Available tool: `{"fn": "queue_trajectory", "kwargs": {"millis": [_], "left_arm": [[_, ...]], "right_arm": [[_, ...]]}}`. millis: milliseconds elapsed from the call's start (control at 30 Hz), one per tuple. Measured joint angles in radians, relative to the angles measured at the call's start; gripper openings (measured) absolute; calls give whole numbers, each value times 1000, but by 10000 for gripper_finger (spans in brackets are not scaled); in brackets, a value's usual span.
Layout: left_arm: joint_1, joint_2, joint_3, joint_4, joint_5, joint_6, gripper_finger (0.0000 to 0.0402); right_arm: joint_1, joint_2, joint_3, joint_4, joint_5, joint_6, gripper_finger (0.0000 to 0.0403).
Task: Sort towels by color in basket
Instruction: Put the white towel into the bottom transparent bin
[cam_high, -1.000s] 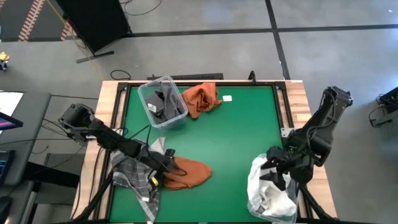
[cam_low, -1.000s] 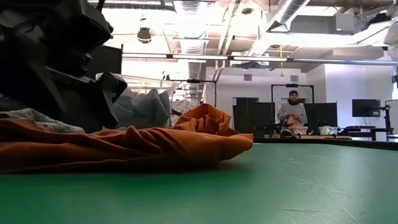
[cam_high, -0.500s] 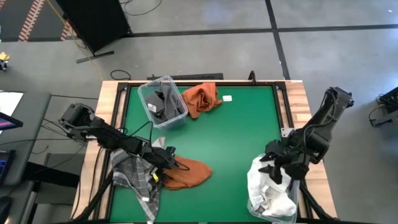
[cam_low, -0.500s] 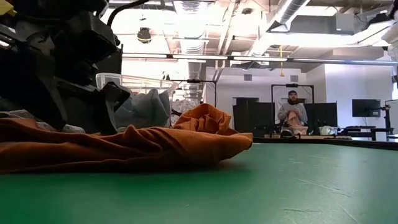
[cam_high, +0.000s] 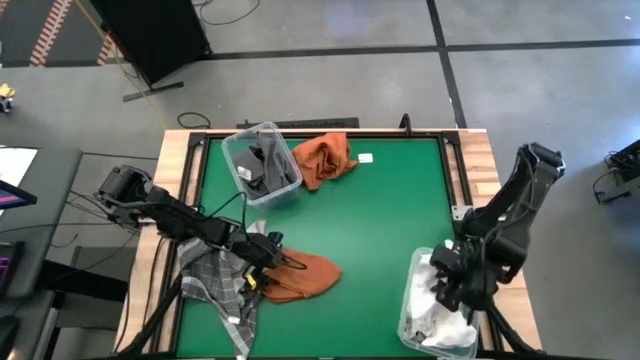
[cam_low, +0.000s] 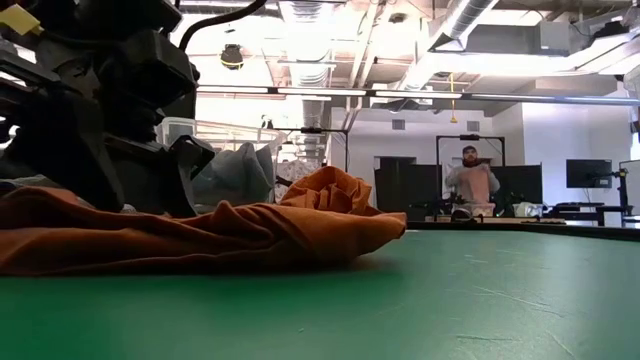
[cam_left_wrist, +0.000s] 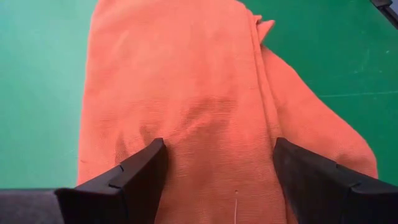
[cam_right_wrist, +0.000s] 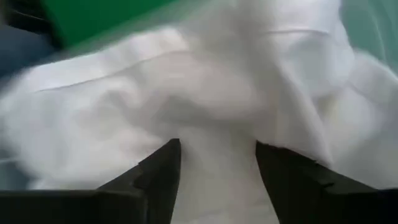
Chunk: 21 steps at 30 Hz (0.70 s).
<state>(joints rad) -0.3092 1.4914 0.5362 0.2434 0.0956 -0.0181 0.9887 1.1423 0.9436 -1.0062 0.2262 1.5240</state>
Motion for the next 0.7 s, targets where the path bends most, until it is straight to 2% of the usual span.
{"fn": "queue_trajectory", "kwargs": {"millis": [167,567,700], "left_arm": [[0,0,0,1,-1,14,278],[2,0,0,2,-3,13,278],[2,0,0,1,-3,12,278]], "right_arm": [[48,98,0,-67,-13,81,202],[26,350,7,-79,-21,49,141],[14,382,-4,75,-14,52,128]]}}
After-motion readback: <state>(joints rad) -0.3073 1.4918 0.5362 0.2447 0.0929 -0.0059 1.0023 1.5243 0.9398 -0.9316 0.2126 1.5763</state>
